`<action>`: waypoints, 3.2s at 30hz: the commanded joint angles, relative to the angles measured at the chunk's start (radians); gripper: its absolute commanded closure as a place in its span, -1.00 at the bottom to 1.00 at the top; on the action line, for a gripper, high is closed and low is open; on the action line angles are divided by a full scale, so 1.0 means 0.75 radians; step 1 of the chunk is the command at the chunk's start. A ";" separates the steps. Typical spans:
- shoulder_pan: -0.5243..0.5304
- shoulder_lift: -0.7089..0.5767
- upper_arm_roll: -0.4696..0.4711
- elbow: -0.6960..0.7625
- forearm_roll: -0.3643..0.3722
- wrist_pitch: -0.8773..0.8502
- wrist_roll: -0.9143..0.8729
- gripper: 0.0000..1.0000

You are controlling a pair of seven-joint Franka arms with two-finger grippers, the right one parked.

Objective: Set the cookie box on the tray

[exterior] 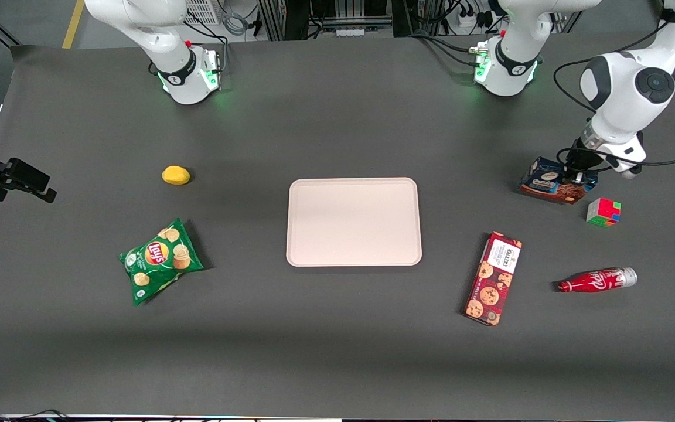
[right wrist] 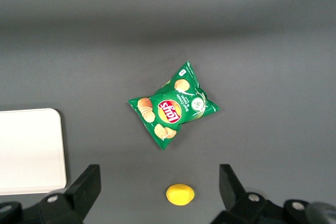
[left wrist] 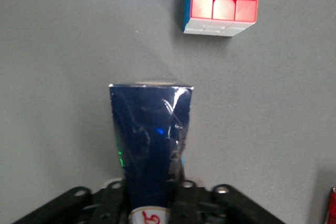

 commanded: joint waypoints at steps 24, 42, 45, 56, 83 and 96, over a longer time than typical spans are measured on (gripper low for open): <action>-0.015 0.300 -0.634 1.489 -0.173 -1.406 0.467 0.81; -0.015 0.605 -0.872 1.250 -0.267 -0.942 0.721 0.85; -0.017 0.652 -0.872 1.188 -0.267 -0.816 0.754 0.85; -0.050 0.761 -0.872 1.133 -0.169 -0.602 0.756 0.85; -0.052 0.838 -0.892 1.092 0.056 -0.439 0.756 0.66; -0.052 0.871 -0.892 1.094 0.060 -0.404 0.736 -1.00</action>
